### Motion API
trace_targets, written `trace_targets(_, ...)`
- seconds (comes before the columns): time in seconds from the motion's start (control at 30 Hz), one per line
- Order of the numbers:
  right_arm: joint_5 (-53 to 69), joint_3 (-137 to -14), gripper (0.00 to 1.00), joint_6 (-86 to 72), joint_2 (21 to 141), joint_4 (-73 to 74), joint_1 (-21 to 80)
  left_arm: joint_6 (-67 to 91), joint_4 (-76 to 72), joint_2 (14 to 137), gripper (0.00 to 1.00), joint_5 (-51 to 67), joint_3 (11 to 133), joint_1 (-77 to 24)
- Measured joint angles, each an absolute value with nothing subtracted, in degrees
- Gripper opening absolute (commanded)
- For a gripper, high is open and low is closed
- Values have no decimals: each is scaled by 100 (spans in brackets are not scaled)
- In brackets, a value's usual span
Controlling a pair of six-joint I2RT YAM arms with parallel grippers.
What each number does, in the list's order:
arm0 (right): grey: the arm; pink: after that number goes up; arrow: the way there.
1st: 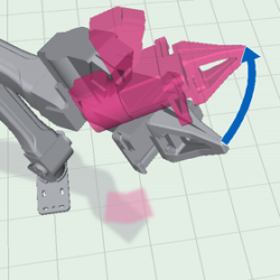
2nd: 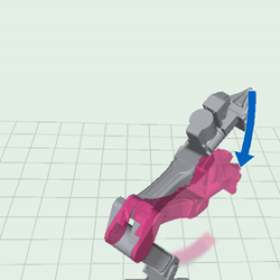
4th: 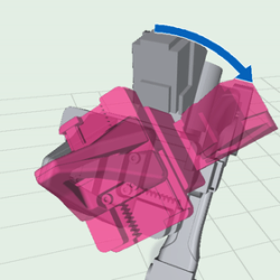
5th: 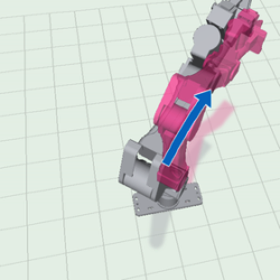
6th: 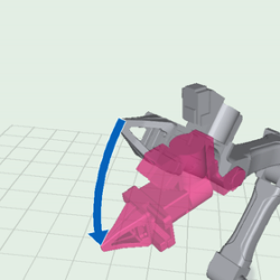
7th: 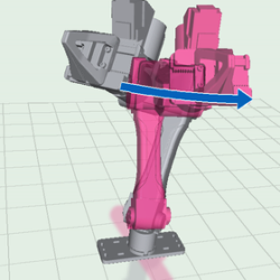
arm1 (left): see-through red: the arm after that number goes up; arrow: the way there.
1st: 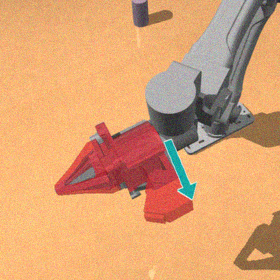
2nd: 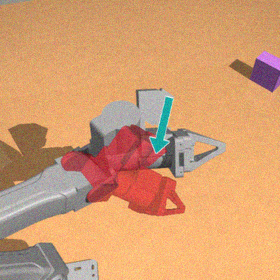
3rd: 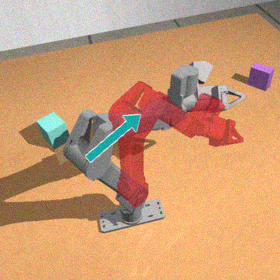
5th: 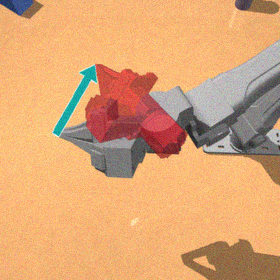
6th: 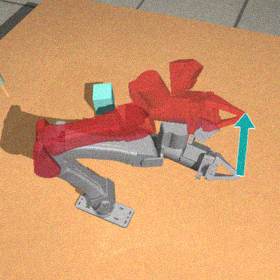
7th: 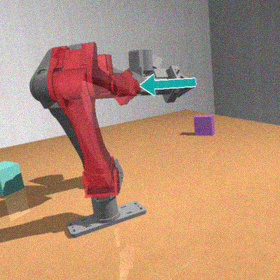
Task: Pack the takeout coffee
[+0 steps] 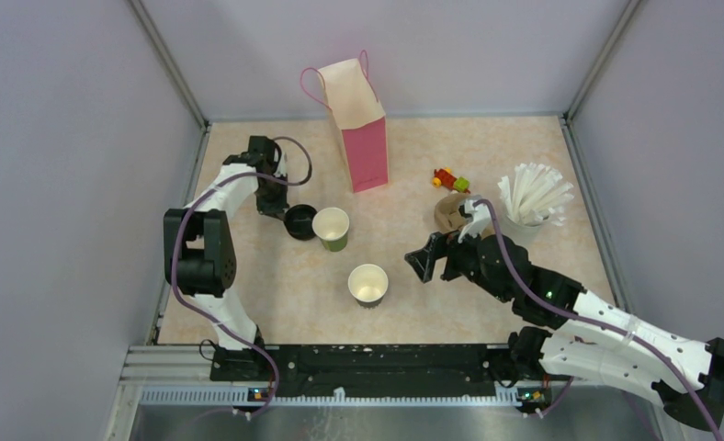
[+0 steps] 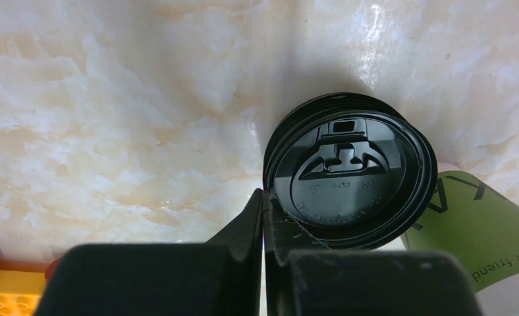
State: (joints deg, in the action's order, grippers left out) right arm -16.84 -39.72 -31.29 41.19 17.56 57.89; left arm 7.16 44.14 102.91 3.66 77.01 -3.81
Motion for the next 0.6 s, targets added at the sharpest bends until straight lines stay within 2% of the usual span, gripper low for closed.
trace_targets(0.6,-1682,-3887,91,-3131,4219,1717,5789,749,4517,10022,0,410,7797,-379)
